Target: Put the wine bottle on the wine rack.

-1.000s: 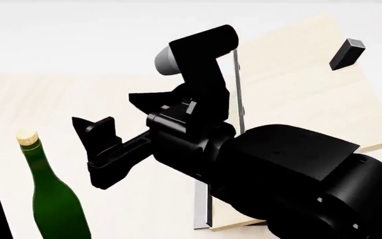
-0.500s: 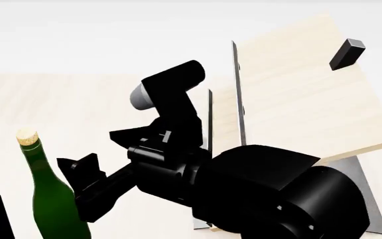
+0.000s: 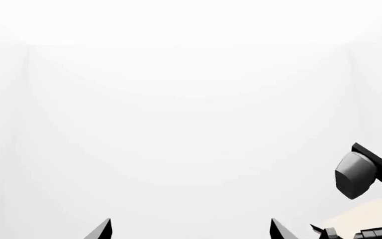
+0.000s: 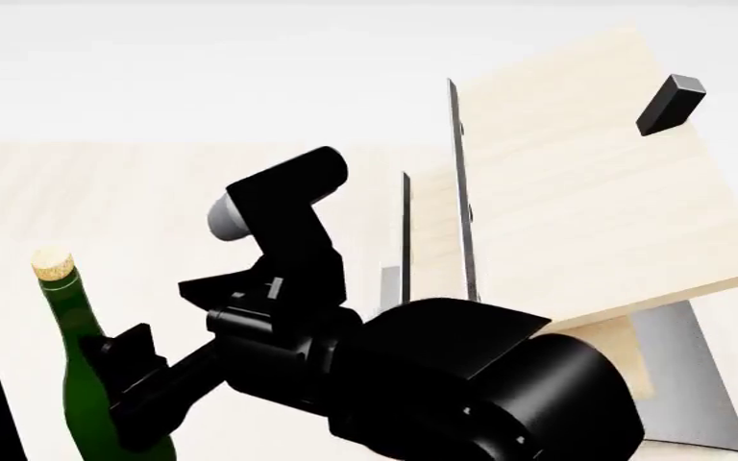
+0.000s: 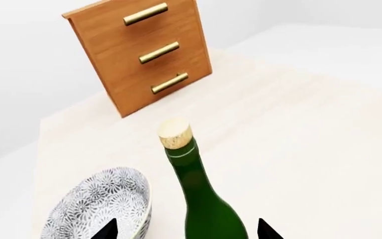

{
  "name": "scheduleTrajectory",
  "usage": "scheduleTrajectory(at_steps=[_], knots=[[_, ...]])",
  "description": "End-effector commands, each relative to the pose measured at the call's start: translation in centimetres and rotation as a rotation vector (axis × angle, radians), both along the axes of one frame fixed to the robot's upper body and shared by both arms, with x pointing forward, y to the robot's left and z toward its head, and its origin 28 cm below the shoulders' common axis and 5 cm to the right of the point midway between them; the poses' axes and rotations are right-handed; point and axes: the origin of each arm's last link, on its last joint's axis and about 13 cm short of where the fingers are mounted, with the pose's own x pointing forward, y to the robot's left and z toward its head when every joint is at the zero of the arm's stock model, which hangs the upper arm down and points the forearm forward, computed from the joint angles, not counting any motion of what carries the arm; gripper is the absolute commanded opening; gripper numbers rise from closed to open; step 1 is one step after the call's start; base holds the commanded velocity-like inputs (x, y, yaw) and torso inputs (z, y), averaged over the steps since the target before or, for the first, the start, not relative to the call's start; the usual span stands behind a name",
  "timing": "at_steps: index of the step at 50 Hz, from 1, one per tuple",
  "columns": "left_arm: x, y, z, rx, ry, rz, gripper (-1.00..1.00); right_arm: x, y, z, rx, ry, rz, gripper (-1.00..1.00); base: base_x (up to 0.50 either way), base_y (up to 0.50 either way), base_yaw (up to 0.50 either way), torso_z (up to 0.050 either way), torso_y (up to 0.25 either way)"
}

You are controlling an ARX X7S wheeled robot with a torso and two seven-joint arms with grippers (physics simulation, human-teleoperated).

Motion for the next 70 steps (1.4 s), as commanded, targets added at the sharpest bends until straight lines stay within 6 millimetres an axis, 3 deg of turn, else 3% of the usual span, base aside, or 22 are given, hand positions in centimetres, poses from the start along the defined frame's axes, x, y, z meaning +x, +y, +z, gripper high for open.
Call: scheduleTrajectory(at_steps=[1, 36, 57, 70], knots=[[-0.1, 0.0, 0.0, -0.001, 0.0, 0.0, 1.0, 0.5, 1.0, -0.3, 0.015, 0.01, 0.002, 1.0, 0.0, 0.0, 0.0, 0.0, 0.0], [-0.1, 0.0, 0.0, 0.003, -0.002, 0.004, 1.0, 1.5, 4.3, -0.2, 0.12, -0.035, 0.015, 1.0, 0.0, 0.0, 0.0, 0.0, 0.0], [-0.1, 0.0, 0.1, 0.001, -0.005, 0.004, 1.0, 3.7, 6.5, -2.6, 0.066, -0.02, -0.014, 1.0, 0.0, 0.0, 0.0, 0.0, 0.0], [-0.1, 0.0, 0.2, 0.002, -0.005, 0.0, 1.0, 3.9, 7.5, -2.6, 0.085, -0.038, -0.019, 1.0, 0.0, 0.0, 0.0, 0.0, 0.0]])
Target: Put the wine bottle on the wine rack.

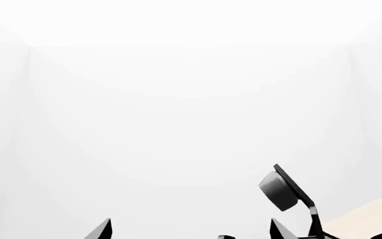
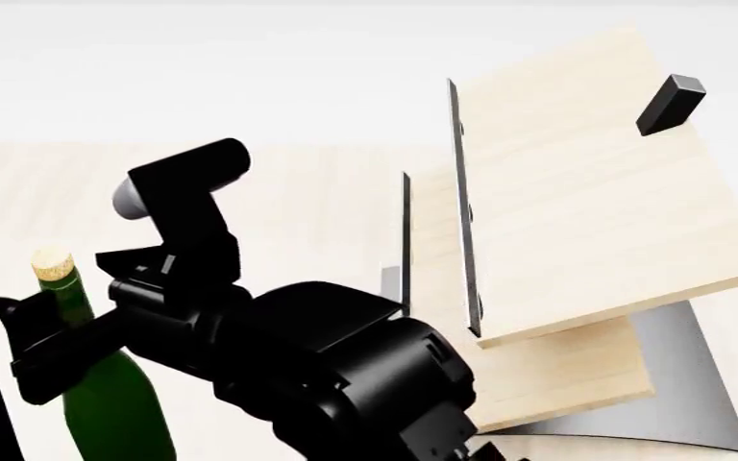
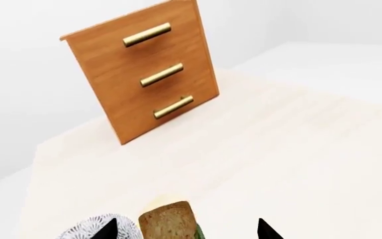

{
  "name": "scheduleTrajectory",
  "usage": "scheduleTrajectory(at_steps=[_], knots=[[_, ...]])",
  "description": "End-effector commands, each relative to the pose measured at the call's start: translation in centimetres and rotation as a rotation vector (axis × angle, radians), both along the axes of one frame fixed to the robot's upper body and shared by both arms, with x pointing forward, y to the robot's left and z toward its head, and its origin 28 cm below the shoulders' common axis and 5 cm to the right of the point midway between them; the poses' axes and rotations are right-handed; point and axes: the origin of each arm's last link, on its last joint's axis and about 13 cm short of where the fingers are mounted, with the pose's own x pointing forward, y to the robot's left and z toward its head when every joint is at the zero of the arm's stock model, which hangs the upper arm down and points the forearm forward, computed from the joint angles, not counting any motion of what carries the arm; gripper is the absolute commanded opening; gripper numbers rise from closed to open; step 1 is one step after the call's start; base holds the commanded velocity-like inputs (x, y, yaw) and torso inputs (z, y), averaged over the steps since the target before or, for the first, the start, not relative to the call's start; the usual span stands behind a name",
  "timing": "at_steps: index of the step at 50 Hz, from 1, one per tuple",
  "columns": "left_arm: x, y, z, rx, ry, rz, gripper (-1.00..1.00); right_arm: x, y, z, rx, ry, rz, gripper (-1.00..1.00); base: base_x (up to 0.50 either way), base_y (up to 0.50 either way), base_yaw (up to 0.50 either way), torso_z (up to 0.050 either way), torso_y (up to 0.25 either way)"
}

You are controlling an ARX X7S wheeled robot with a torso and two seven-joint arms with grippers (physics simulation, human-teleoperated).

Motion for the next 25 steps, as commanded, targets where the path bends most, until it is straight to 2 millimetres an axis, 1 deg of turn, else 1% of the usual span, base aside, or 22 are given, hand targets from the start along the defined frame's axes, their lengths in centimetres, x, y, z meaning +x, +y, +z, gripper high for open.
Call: scheduleTrajectory(at_steps=[1, 17, 18, 25], knots=[[0.01, 0.0, 0.01, 0.0, -0.001, -0.001, 1.0, 0.46, 0.68, -0.43, -0.001, -0.024, -0.024, 1.0, 0.0, 0.0, 0.0, 0.0, 0.0], [0.04, 0.01, -0.02, 0.003, 0.002, 0.0, 1.0, 0.48, 0.8, -1.26, 0.002, -0.023, -0.038, 1.0, 0.0, 0.0, 0.0, 0.0, 0.0], [0.05, 0.03, -0.02, 0.002, 0.003, 0.0, 1.0, 0.47, 0.74, -1.18, 0.001, -0.025, -0.041, -1.0, 0.0, 0.0, 0.0, 0.0, 0.0], [0.02, -0.01, -0.03, 0.002, 0.003, -0.001, 1.0, 0.57, 0.41, -0.87, -0.002, -0.036, -0.054, -1.0, 0.0, 0.0, 0.0, 0.0, 0.0]])
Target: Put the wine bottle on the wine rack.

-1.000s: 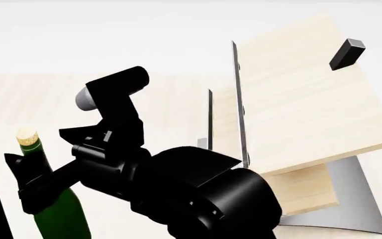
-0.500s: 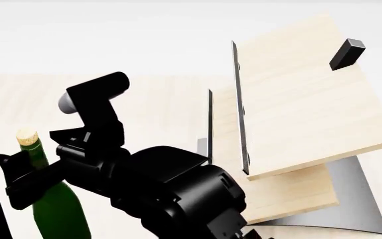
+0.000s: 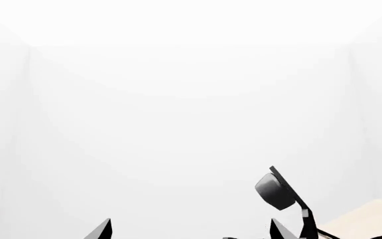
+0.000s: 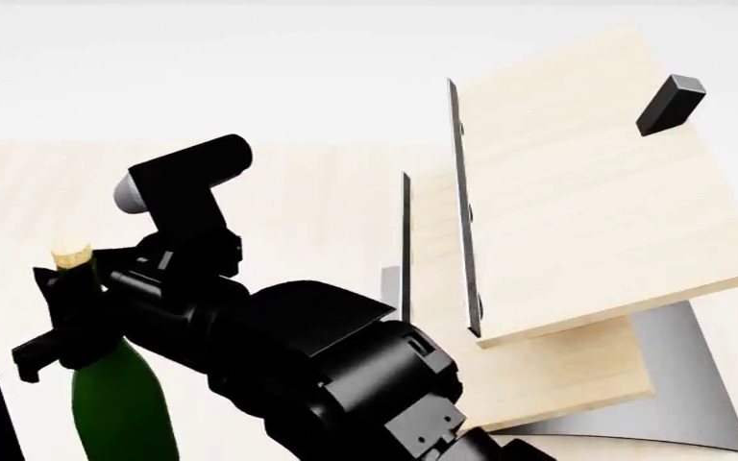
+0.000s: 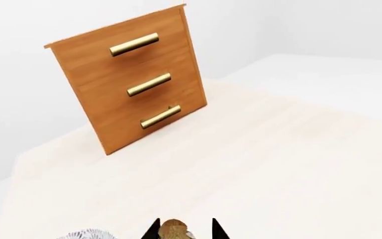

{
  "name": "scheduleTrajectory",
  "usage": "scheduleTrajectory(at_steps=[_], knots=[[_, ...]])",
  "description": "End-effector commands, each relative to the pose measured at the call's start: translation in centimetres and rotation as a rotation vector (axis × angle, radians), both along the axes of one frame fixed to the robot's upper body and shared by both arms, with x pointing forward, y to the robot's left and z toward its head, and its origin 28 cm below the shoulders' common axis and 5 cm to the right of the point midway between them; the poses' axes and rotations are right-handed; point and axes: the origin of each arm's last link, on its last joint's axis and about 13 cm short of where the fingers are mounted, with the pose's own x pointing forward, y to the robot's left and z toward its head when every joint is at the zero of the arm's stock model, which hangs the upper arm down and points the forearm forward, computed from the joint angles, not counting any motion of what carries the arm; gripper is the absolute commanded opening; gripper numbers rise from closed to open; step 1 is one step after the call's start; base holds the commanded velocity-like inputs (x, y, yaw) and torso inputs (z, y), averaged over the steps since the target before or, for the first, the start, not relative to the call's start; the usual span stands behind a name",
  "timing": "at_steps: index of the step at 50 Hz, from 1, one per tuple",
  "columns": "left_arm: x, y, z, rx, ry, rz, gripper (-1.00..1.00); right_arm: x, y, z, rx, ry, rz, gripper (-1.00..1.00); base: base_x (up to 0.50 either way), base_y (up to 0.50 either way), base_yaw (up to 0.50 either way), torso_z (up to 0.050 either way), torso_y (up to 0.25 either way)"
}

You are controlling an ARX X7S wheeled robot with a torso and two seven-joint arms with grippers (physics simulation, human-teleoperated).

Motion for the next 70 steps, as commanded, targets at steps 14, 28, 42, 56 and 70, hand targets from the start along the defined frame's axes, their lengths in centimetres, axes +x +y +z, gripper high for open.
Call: scheduleTrajectory(at_steps=[14, 28, 42, 56, 70], knots=[[0.0, -0.1, 0.0, 0.0, 0.001, -0.004, 1.0, 0.0, -1.8, 4.4, 0.085, -0.063, -0.054, -1.0, 0.0, 0.0, 0.0, 0.0, 0.0], [0.0, -0.2, -0.1, 0.001, 0.002, -0.009, 1.0, -0.5, -4.4, 9.6, 0.208, -0.141, -0.164, -1.0, 0.0, 0.0, 0.0, 0.0, 0.0], [-0.1, -0.1, 0.0, 0.0, -0.001, -0.006, 1.0, -3.5, -7.8, 14.6, 0.32, -0.23, -0.236, -1.0, 0.0, 0.0, 0.0, 0.0, 0.001], [-0.1, -0.1, 0.2, -0.001, -0.007, -0.008, 1.0, -2.1, -14.2, 18.5, 0.5, -0.199, -0.492, -1.0, 0.0, 0.0, 0.0, 0.0, 0.0], [-0.1, -0.1, 0.3, -0.001, -0.008, -0.005, 1.0, -0.4, -20.7, 19.4, 0.66, -0.121, -0.746, -1.0, 0.0, 0.0, 0.0, 0.0, 0.001]])
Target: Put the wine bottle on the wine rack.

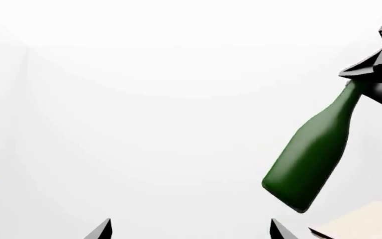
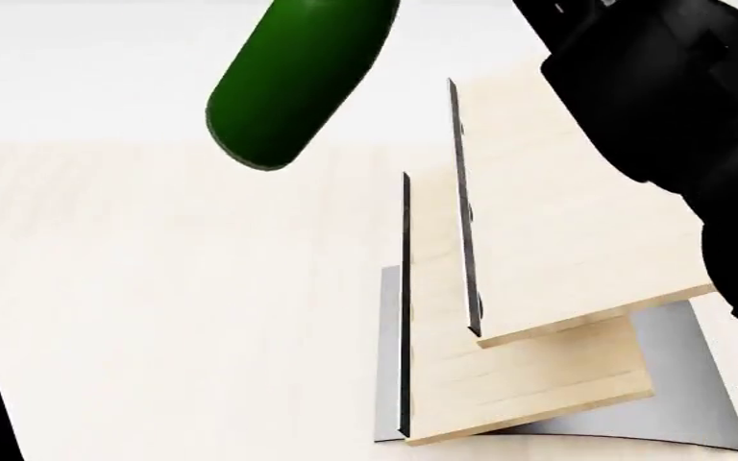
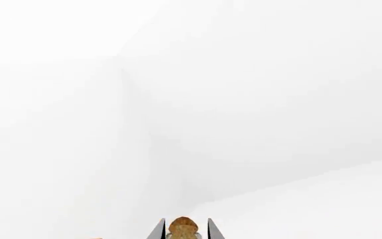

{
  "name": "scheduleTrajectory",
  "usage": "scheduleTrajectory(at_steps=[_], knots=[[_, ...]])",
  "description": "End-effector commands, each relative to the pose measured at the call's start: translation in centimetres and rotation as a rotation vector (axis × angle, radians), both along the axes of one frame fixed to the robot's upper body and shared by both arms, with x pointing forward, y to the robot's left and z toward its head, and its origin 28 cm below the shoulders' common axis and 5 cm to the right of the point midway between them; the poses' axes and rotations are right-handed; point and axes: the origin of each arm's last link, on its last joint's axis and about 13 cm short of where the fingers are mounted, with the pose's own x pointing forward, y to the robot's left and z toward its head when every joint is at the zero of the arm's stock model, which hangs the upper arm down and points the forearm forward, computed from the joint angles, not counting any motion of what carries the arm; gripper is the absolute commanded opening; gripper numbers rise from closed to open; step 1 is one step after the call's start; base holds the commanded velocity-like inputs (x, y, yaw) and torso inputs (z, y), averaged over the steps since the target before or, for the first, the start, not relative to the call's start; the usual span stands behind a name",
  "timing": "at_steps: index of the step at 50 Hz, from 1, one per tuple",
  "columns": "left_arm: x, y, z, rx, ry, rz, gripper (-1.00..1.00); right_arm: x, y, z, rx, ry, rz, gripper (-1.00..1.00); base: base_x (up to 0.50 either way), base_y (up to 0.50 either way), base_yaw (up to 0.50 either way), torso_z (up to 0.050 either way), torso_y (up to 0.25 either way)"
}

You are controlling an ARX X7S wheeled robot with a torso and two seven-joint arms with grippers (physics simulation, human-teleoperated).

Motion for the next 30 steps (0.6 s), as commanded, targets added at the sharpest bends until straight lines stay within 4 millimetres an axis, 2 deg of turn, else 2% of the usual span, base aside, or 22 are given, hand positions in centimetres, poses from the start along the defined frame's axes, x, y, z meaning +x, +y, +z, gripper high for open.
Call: scheduleTrajectory(at_steps=[1, 14, 25, 30], knots=[[0.0, 0.0, 0.0, 0.002, -0.002, 0.0, 1.0, 0.9, -5.4, 1.6, 0.174, 0.026, -0.17, -1.0, 0.0, 0.0, 0.0, 0.0, 0.0], [0.0, 0.1, -0.1, -0.003, 0.001, 0.001, 1.0, -0.1, -8.3, 1.0, 0.414, 0.152, -0.224, -1.0, 0.0, 0.0, 0.0, 0.0, 0.001], [0.0, 0.0, -0.1, -0.004, 0.002, 0.002, 1.0, -0.3, -10.3, 0.1, 0.59, 0.293, -0.141, -1.0, 0.0, 0.0, 0.0, 0.0, 0.0], [0.0, 0.1, 0.0, -0.004, 0.001, 0.004, 1.0, -0.1, -10.8, -0.2, 0.608, 0.325, -0.143, -1.0, 0.0, 0.0, 0.0, 0.0, 0.002]])
